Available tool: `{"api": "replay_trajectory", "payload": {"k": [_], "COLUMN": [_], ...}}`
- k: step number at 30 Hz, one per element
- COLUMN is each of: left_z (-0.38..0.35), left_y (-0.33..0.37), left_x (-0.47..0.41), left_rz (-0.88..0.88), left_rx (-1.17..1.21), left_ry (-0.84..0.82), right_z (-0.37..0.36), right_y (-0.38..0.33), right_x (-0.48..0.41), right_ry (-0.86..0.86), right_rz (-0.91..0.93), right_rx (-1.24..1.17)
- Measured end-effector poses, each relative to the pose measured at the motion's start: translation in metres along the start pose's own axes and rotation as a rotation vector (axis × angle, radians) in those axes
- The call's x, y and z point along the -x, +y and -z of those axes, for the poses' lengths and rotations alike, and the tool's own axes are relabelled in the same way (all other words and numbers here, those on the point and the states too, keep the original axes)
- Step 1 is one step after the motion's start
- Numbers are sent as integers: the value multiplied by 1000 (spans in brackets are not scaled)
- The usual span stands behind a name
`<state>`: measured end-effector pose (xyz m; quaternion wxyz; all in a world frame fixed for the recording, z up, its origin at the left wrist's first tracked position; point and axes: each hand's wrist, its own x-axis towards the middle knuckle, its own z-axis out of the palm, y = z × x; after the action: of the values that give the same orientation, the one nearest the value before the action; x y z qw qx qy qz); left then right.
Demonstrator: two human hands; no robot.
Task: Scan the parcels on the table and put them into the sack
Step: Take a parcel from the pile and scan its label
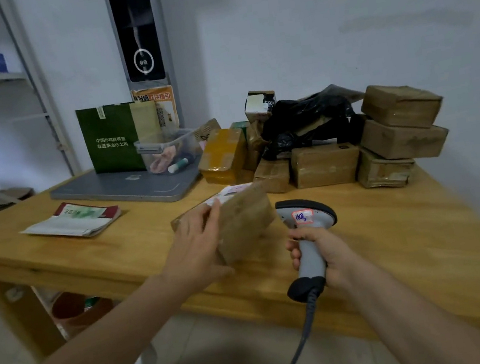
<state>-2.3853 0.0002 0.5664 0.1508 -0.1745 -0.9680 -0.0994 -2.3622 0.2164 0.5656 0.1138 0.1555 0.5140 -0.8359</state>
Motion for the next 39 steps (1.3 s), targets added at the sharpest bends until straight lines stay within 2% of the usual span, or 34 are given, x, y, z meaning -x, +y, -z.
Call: {"api": "replay_trajectory", "payload": {"k": [3, 6, 8, 11, 14, 17, 19, 21, 23, 24, 26, 28, 29, 31, 33, 35, 37, 39], "left_z": [-3, -6, -8, -6, 0, 22, 39, 44, 37, 30, 16, 3, 0, -1, 1, 2, -2, -7], "left_y": [5, 4, -1, -10, -14, -26, -38, -46, -38, -28, -2, 20, 25, 20, 8, -3, -12, -15], "left_x": [11, 2, -8, -18, -18, -19, -20, -21, -19, -19, -20, -19, -19, -19, -20, -19, -14, -6], "left_rz": [41, 327, 484, 560, 525, 427, 380, 390, 364, 311, 172, 65, 40, 50, 77, 164, 401, 682], "left_rx": [167, 341, 369, 593, 732, 650, 535, 409, 445, 479, 422, 192, 129, 235, 519, 795, 874, 1018], "left_ry": [-27, 38, -11, -78, -88, -245, -274, -123, 61, 96, -17, -172, -176, -111, -62, 22, 189, 211], "right_z": [10, 15, 15, 10, 6, 5, 4, 2, -1, -4, -10, -13, -13, -11, -10, -14, -22, -31], "right_y": [2, 4, 5, 6, 4, -3, -9, -14, -17, -18, -18, -17, -15, -14, -12, -10, -7, -4], "right_x": [9, 15, 18, 21, 21, 20, 17, 12, 5, 1, -7, -15, -19, -24, -28, -31, -34, -36], "right_ry": [39, 60, 57, 42, 47, 89, 125, 162, 185, 195, 211, 233, 248, 273, 275, 271, 251, 206], "right_rz": [41, 50, 47, 36, 89, 212, 269, 305, 318, 315, 297, 286, 282, 278, 279, 284, 282, 270], "right_rx": [-32, -29, -14, 30, 97, 161, 193, 197, 191, 191, 201, 212, 223, 246, 258, 272, 275, 258]}}
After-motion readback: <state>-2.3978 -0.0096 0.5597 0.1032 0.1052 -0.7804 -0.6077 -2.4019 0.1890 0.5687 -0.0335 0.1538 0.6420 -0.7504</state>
